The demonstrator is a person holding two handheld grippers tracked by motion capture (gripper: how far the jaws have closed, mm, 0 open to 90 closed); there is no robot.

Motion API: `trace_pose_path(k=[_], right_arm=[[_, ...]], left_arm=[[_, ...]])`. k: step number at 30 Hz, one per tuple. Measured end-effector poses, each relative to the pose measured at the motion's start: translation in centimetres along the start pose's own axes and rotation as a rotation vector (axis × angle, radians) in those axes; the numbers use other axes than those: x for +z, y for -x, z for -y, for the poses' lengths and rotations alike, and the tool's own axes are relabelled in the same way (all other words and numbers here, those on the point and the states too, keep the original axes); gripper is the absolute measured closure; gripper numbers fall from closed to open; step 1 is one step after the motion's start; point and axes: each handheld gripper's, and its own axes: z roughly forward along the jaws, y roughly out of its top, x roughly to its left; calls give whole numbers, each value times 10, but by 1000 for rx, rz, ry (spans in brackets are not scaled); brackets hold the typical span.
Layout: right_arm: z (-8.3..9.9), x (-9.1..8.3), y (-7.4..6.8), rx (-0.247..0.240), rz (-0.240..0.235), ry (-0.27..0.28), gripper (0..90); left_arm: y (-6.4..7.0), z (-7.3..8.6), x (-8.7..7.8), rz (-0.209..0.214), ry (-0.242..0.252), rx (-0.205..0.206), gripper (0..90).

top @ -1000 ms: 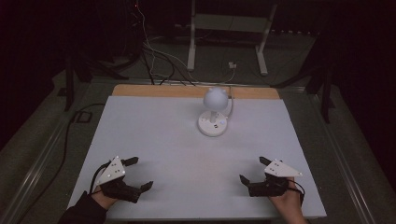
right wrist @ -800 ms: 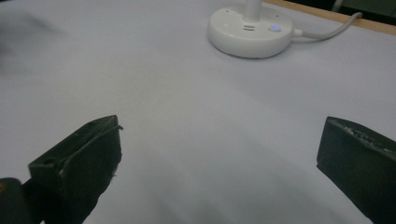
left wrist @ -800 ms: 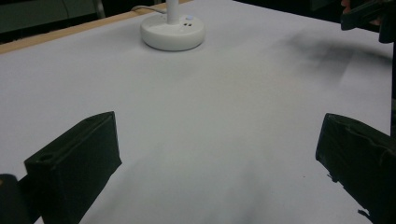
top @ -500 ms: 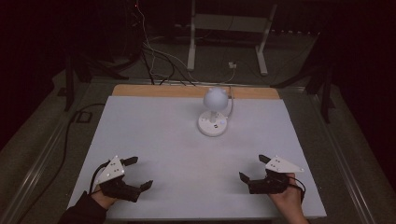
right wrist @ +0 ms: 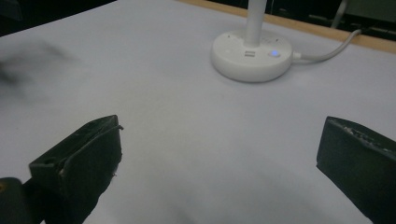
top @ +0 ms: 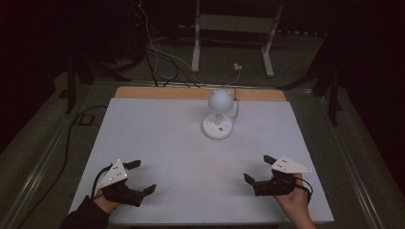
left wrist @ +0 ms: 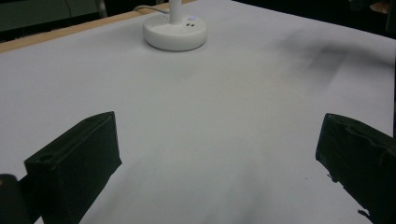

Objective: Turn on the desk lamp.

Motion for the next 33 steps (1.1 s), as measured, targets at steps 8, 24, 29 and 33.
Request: trace_pose_path(k=[8, 24, 29, 33], right_arm=[[-14, 3, 2, 2, 15, 18, 0], [-50, 15, 5, 2, 19, 42, 0], [-62, 15, 5, 2, 22, 60, 0], [-70, 18, 4, 4, 31, 62, 0]], left_arm=[[0, 0, 0, -2, -4, 0, 3], [1, 0, 1, 5, -1, -3, 3], [1, 0, 0, 3, 5, -6, 3], [1, 0, 0, 5, 5, -6, 3]])
